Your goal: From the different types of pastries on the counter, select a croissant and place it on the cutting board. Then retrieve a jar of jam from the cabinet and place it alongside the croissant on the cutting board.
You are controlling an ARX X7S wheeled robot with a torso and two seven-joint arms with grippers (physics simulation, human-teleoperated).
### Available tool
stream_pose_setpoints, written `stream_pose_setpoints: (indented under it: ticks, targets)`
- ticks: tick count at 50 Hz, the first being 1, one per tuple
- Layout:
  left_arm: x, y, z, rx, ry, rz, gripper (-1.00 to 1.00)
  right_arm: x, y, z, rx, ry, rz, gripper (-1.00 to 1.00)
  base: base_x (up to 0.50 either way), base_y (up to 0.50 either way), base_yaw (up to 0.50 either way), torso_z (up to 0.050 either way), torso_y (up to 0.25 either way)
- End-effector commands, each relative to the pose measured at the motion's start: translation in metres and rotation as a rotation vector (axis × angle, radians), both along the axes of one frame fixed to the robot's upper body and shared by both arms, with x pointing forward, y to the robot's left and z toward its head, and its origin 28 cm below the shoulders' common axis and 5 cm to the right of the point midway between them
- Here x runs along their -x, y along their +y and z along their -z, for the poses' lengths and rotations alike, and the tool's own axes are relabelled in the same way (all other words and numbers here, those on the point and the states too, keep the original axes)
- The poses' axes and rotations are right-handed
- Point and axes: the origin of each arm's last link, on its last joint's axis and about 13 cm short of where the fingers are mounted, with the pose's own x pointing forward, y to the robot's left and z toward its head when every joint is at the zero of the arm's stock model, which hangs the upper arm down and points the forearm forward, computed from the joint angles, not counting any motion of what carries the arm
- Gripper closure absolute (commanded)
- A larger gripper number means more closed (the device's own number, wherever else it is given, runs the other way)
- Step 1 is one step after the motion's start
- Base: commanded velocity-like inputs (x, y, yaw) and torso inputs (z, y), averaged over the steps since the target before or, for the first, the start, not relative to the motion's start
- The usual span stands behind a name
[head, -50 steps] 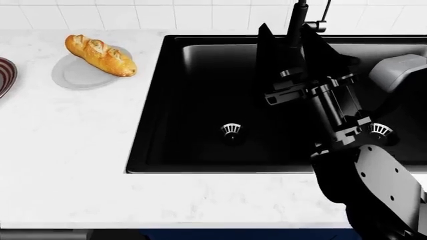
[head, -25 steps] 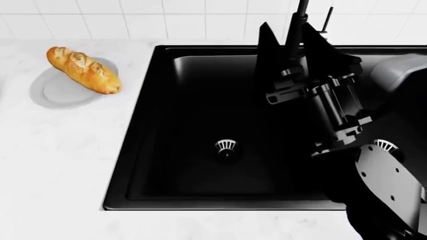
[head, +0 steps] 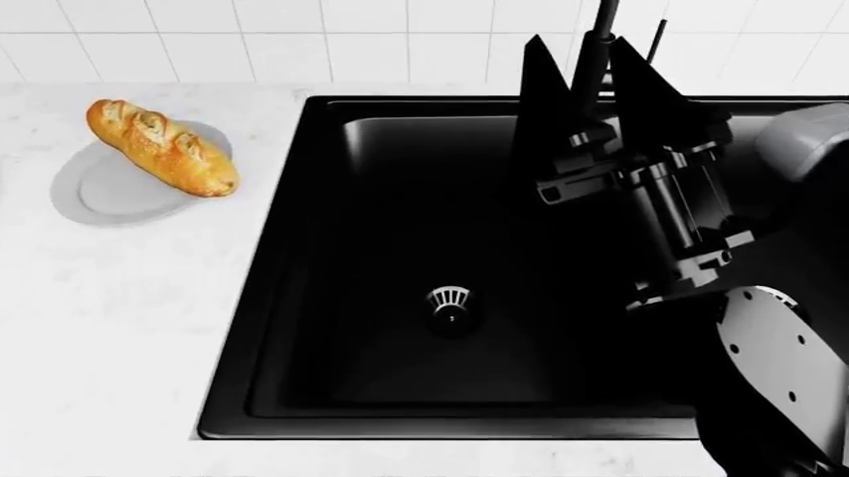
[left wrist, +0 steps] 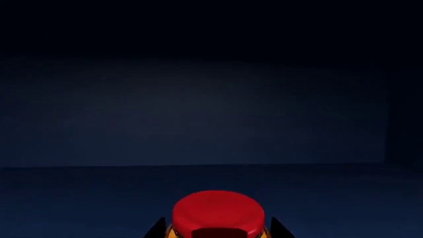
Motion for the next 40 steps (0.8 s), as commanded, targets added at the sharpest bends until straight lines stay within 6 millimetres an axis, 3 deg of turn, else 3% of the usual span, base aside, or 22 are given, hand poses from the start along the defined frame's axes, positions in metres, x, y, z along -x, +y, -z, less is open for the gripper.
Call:
stream_pose_setpoints:
  ticks: [1, 20, 40]
  targets:
    - [-0.0087, -0.0072, 0.0099, 0.020, 0.090, 0.097, 1.00, -0.0012, 0.0007, -0.0002, -0.002, -0.002, 0.000, -1.00, 0.00, 0.00, 0.00, 0.000, -0.010]
    - [-0.0111, -0.0081, 0.0047, 0.064, 0.001, 0.099, 1.00, 0.0025, 0.0034, 0.0009, 0.018, -0.008, -0.012, -1.00, 0.01, 0.00, 0.00, 0.000, -0.008]
    - [-0.0117, -0.0081, 0.0034, 0.070, -0.022, 0.088, 1.00, 0.0039, 0.0043, 0.0000, 0.019, -0.015, -0.013, -1.00, -0.22, 0.16, 0.00, 0.000, -0.001]
